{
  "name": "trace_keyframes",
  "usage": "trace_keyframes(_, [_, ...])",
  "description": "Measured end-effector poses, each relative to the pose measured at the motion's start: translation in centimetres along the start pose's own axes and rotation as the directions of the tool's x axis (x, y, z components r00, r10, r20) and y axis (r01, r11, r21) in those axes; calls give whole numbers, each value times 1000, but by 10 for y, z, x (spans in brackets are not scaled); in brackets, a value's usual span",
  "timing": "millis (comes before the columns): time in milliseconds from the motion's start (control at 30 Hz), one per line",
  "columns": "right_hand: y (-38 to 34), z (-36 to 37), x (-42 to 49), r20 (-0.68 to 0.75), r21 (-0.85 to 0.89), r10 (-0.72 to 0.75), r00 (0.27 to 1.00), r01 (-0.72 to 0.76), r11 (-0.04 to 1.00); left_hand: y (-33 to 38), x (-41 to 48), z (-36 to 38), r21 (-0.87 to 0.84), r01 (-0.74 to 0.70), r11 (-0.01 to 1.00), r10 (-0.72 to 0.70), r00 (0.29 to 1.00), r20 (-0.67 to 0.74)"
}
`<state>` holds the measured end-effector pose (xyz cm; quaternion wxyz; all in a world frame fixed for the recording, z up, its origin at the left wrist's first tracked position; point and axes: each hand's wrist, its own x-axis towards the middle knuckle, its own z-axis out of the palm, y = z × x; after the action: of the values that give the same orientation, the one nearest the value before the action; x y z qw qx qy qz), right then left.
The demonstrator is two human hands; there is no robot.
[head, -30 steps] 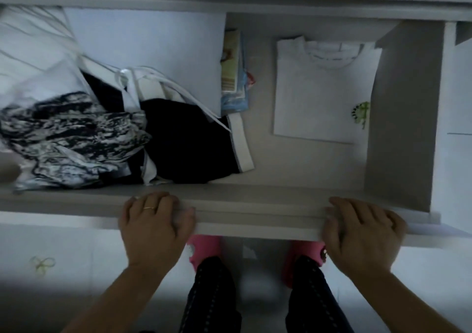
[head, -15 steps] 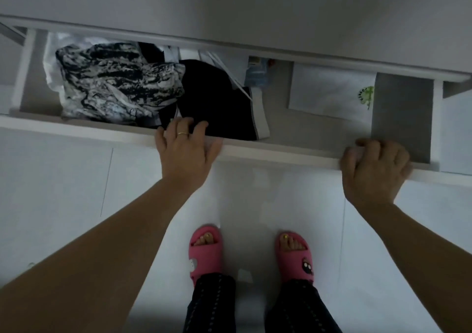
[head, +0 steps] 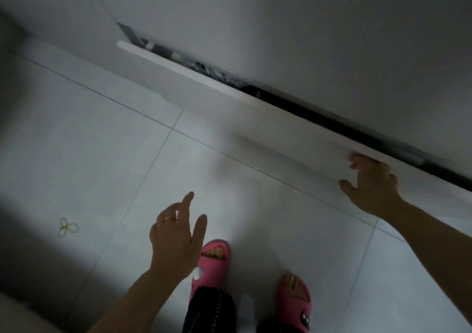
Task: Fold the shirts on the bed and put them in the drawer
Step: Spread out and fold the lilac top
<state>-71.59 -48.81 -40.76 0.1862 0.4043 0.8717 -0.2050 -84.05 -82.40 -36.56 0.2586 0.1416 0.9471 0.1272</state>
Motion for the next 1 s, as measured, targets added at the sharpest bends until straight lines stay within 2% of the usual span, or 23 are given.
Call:
trace_keyframes(200, [-20, -22, 43, 57, -99, 139, 989, -133, 986, -14, -19, -6, -152, 198, 968, -208, 976, -58])
trace_keyframes(267, [-41, -23, 34, 107, -14, 116, 988, -115, 993, -15, -24, -12, -205, 244, 948, -259, 964, -53])
trace_keyframes(400, [-123, -18, -38, 234, 282, -114, 966, 44, 958, -15, -50, -42, -399, 266, 878, -323, 943, -82])
trace_keyframes(567, [-226, -19, -181, 311, 530, -392, 866, 184, 828, -36, -134, -105, -662, 278, 696, -458, 882, -112])
trace_keyframes(700, [-272, -44, -279, 384, 562, -545, 745, 280, 778, -65, -238, -151, -761, 354, 543, -609, 790, -68])
trace_keyframes(800, [-294, -73, -328, 437, 537, -646, 626, 395, 746, -81, -312, -182, -836, 381, 395, -743, 667, -48])
trace_keyframes(900, [-317, -101, -355, 462, 486, -712, 529, 521, 702, -90, -357, -211, -939, 294, 182, -848, 530, 2])
trace_keyframes(1000, [-352, -117, -376, 460, 421, -755, 467, 634, 649, -103, -378, -235, -983, 172, 61, -886, 464, 26])
